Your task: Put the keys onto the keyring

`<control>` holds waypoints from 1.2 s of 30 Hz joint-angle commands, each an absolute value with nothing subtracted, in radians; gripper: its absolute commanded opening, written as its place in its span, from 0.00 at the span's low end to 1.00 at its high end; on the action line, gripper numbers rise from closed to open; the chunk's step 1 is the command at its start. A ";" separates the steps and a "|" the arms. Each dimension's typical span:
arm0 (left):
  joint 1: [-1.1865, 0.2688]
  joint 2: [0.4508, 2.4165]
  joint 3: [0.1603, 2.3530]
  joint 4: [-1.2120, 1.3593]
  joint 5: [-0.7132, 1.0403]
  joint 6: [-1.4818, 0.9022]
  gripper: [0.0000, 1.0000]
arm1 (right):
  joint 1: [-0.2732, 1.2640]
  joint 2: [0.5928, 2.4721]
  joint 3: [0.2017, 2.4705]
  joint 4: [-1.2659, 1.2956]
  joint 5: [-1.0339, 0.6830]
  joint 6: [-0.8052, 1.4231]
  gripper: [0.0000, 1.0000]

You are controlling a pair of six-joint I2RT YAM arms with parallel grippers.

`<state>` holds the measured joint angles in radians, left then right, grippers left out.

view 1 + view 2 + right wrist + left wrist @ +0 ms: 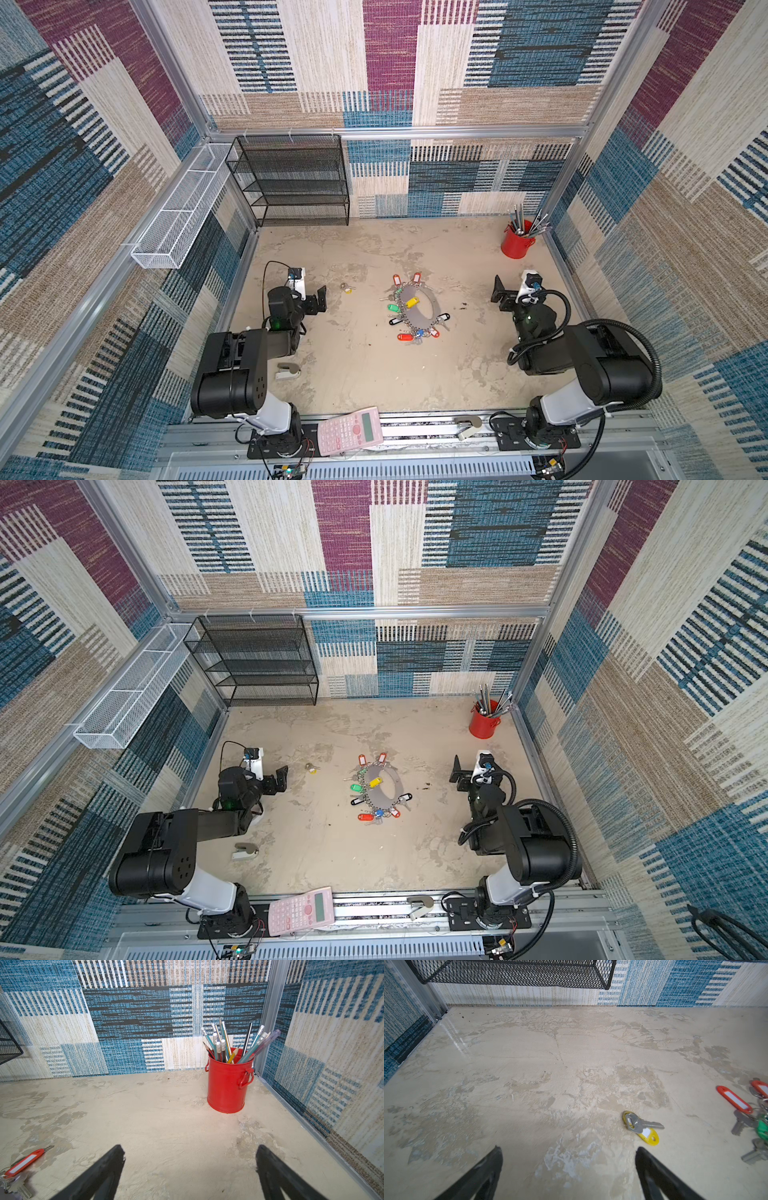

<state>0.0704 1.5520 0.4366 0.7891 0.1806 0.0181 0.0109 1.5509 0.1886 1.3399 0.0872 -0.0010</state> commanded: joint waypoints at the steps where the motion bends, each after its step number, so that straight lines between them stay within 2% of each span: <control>1: 0.072 1.548 0.440 0.807 0.147 0.001 1.00 | 0.010 1.550 0.187 1.370 0.083 -0.006 1.00; 8: 0.072 1.545 0.440 0.811 0.135 0.001 1.00 | 0.010 1.550 0.192 1.363 0.084 -0.005 1.00; 11: 0.054 1.430 0.498 0.608 0.017 -0.017 1.00 | 0.033 1.447 0.203 1.269 0.157 -0.017 1.00; 13: 0.008 1.345 0.562 0.425 -0.080 -0.031 1.00 | 0.084 1.300 0.281 1.038 0.244 -0.037 1.00; 15: -0.028 1.285 0.646 0.229 -0.188 -0.237 1.00 | 0.087 1.207 0.329 0.942 0.238 0.082 1.00; 18: -0.034 1.250 0.705 0.090 -0.060 -0.458 1.00 | 0.085 1.129 0.389 0.809 0.221 0.283 1.00; 23: -0.017 1.182 0.561 0.259 0.170 -0.793 1.00 | 0.080 1.053 0.415 0.701 0.211 0.509 1.00; 26: -0.014 1.180 0.511 0.352 0.334 -0.915 1.00 | 0.078 1.016 0.391 0.720 0.108 0.525 1.00; 30: -0.012 1.220 0.504 0.416 0.565 -0.979 1.00 | 0.131 1.101 0.541 0.502 -0.009 0.497 1.00; 33: -0.030 1.245 0.522 0.387 0.704 -1.020 0.99 | 0.207 1.244 0.727 0.260 -0.098 0.419 0.92; 36: -0.085 1.212 0.534 0.340 0.741 -1.028 0.96 | 0.301 1.337 0.804 0.150 -0.147 0.394 0.86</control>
